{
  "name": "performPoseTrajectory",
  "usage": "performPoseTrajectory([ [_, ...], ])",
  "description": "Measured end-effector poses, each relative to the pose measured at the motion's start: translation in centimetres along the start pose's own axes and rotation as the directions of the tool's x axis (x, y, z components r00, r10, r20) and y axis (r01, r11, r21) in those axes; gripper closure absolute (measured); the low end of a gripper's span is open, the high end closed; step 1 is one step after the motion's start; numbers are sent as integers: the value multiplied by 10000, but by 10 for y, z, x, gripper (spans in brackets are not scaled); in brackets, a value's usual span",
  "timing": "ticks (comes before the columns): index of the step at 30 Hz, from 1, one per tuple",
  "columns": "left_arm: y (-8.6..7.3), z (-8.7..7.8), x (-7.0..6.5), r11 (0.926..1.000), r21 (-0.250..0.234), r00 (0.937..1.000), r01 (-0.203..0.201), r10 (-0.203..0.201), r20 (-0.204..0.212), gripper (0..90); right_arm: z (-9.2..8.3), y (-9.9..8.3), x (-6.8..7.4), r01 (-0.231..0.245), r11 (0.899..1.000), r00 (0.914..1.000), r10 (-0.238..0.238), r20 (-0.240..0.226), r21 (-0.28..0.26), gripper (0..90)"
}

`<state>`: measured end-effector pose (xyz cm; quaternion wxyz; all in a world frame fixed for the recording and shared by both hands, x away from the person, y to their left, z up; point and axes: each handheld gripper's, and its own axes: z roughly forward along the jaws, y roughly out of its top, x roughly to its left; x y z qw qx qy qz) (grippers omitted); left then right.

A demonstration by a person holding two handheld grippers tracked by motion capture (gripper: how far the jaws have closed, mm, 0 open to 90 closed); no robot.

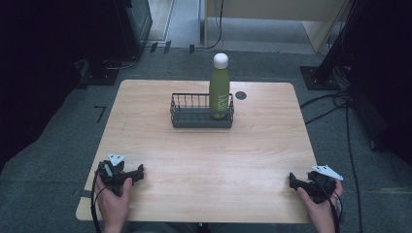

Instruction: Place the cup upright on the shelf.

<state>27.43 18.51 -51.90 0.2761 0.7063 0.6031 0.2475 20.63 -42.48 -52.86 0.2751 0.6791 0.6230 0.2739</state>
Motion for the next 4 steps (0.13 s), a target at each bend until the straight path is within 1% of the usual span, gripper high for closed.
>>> performPoseTrajectory([
  [4,0,0,0,10000,13,10000,-14,14,4,0,0,0,0,7,10000,10000,-7,8,-3,0],
])
